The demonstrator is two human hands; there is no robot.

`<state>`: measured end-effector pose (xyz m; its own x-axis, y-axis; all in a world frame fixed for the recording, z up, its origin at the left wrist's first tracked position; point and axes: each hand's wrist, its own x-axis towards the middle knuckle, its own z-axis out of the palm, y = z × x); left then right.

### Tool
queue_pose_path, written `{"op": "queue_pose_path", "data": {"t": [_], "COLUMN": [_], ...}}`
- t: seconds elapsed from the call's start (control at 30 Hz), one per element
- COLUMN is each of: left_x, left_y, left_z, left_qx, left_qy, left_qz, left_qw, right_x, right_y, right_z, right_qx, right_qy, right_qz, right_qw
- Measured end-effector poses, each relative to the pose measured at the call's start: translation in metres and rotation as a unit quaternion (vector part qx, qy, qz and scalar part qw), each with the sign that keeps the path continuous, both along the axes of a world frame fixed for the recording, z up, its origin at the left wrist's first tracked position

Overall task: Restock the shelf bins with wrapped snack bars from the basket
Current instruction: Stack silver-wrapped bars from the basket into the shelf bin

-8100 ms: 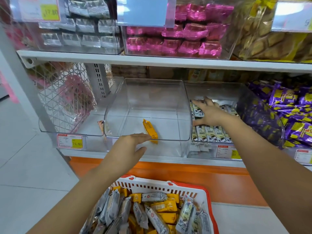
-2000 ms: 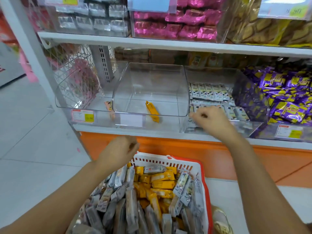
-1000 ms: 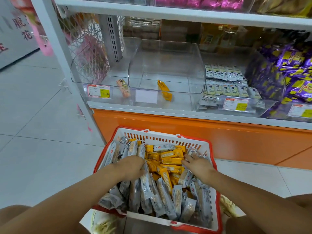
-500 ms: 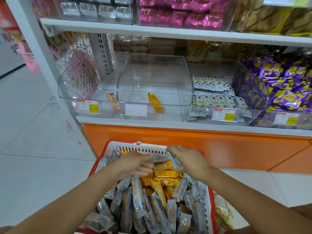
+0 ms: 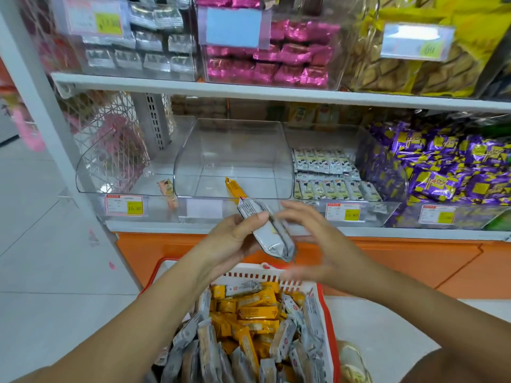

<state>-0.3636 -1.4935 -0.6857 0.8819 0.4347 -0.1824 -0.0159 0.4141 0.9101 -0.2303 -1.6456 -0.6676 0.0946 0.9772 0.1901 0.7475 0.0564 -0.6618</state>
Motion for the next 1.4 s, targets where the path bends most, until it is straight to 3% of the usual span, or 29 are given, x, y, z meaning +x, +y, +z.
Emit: {"op": "queue_pose_path", "data": {"t": [0.1, 0.3, 0.37, 0.43, 0.57, 0.67, 0.8, 1.07, 1.23, 1.4], "left_x": [0.01, 0.035, 0.045, 0.054, 0.072, 0.086, 0.096, 0.097, 0.097, 0.097], "left_y": [0.0, 0.0, 0.003, 0.007, 0.015, 0.015, 0.017, 0.021, 0.022, 0.02], "left_z": [0.01, 0.027, 0.031, 0.031, 0.018, 0.012, 0.009, 0.004, 0.004, 0.005], "left_qx": [0.098, 0.254, 0.318, 0.386, 0.473, 0.476, 0.493, 0.498, 0.499, 0.496], "left_qy": [-0.032, -0.024, 0.005, 0.057, 0.159, 0.183, 0.184, 0.177, 0.182, 0.182], "left_qz": [0.019, 0.048, 0.06, 0.079, 0.037, 0.005, 0.006, 0.012, 0.008, 0.009], "left_qw": [0.994, 0.966, 0.946, 0.917, 0.866, 0.86, 0.85, 0.849, 0.848, 0.849], "right_x": [0.003, 0.015, 0.03, 0.056, 0.139, 0.192, 0.229, 0.257, 0.262, 0.267], "right_y": [0.012, 0.026, 0.025, 0.023, 0.033, 0.056, 0.089, 0.122, 0.132, 0.121], "right_z": [0.008, 0.03, 0.04, 0.051, 0.06, 0.057, 0.047, 0.022, 0.017, 0.021], "right_qx": [-0.011, 0.013, 0.013, 0.003, -0.069, -0.121, -0.173, -0.21, -0.226, -0.214], "right_qy": [0.18, 0.219, 0.174, 0.076, -0.09, -0.128, -0.096, -0.086, -0.025, -0.105], "right_qz": [-0.109, -0.158, -0.199, -0.273, -0.411, -0.455, -0.488, -0.472, -0.447, -0.455], "right_qw": [0.978, 0.963, 0.964, 0.959, 0.905, 0.873, 0.85, 0.852, 0.865, 0.858]}}
